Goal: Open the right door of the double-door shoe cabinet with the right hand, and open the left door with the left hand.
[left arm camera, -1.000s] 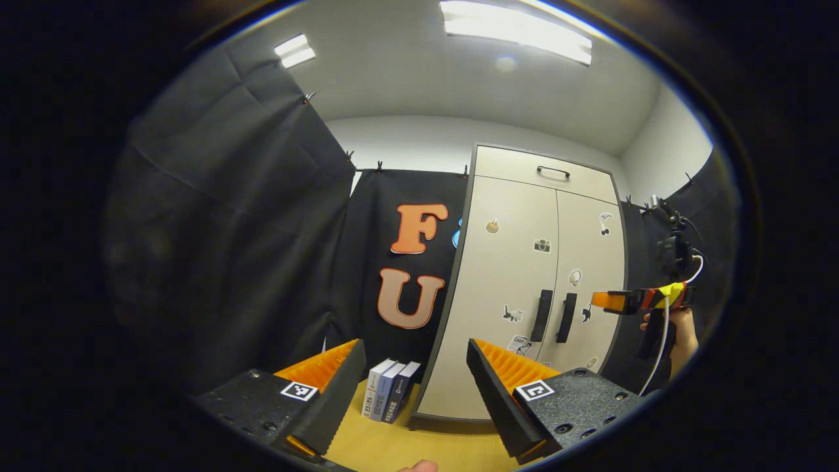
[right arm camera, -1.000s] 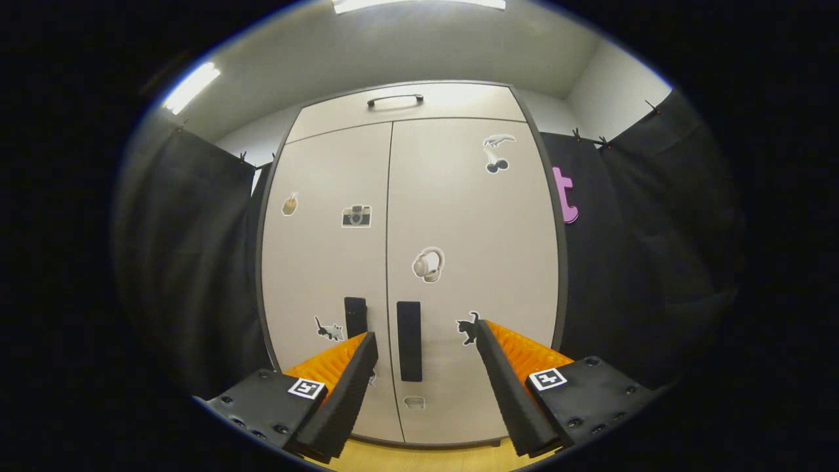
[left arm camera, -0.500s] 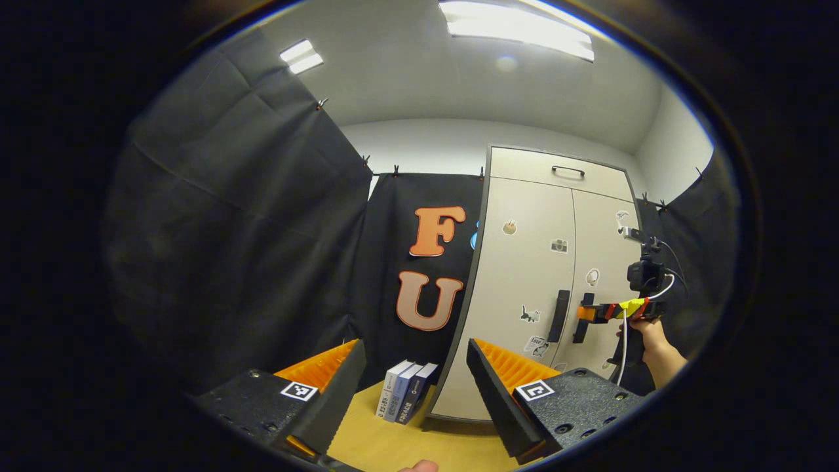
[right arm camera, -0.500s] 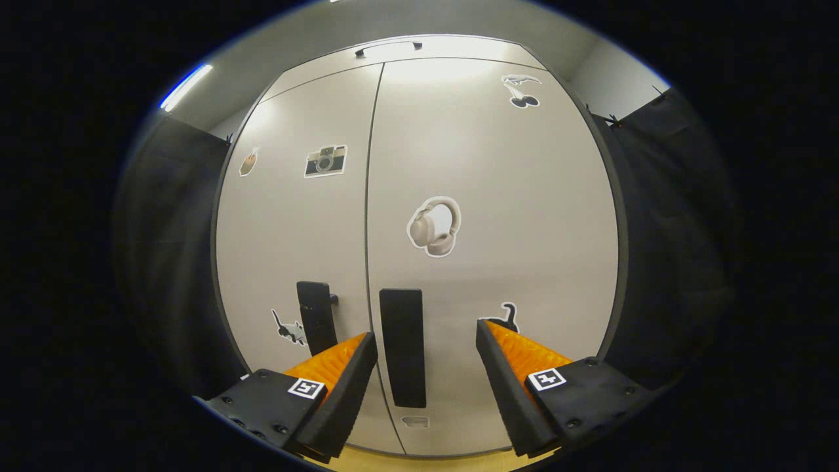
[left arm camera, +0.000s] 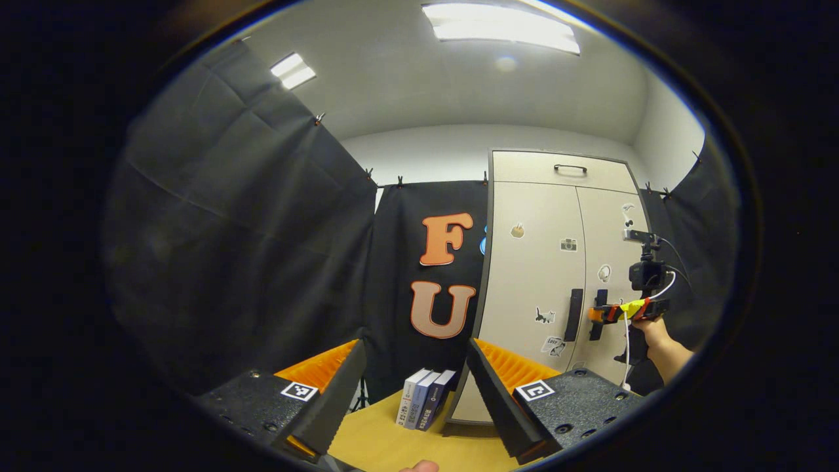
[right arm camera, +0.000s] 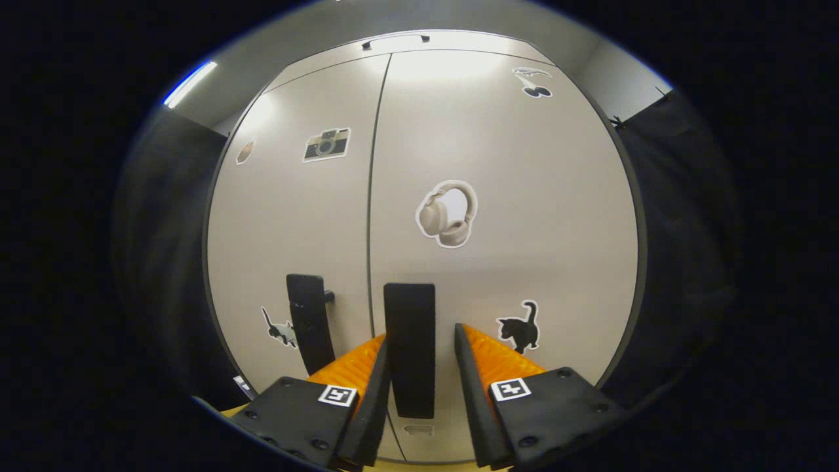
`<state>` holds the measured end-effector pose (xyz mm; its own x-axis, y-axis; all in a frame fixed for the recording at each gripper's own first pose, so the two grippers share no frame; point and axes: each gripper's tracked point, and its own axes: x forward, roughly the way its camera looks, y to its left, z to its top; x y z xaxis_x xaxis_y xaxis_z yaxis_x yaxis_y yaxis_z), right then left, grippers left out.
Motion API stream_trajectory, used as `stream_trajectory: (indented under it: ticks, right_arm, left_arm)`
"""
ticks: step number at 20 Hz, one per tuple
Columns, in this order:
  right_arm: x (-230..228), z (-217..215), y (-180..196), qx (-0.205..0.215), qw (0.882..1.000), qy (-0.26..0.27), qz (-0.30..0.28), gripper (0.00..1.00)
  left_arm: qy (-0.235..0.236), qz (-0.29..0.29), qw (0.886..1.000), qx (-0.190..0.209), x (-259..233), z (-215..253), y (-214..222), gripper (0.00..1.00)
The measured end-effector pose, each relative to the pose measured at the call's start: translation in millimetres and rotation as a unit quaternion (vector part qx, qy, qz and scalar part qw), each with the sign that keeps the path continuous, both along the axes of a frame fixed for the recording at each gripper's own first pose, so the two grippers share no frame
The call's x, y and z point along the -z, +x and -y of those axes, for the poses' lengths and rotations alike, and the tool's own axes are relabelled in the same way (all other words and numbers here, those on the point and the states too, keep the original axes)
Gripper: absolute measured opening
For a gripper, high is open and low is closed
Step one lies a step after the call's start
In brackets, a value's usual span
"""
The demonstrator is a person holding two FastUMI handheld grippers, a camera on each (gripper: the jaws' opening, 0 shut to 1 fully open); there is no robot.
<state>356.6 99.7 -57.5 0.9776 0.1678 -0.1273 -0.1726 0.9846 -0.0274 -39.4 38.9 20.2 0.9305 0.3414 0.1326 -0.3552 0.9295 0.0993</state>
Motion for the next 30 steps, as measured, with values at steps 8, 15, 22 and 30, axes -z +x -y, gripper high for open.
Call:
stream_trajectory:
  ticks: [8, 15, 22, 30]
  right_arm:
    - [3, 1, -4, -0.019, 1.000, 0.008, -0.013, 0.20]
    - [-4, 12, -47, -0.073, 0.996, 0.031, -0.047, 0.20]
    - [-13, 37, -93, -0.107, 0.992, 0.027, -0.059, 0.20]
    - [-27, 88, -143, -0.124, 0.990, 0.019, -0.056, 0.20]
  left_arm:
    - [-0.025, -0.028, 0.999, 0.035, 16, 18, 18, 0.95]
    - [-0.031, -0.017, 0.998, 0.061, 12, 36, 19, 0.94]
    - [-0.039, -0.012, 0.996, 0.084, 12, 65, 22, 0.94]
    - [-0.036, -0.005, 0.993, 0.110, 15, 102, 28, 0.94]
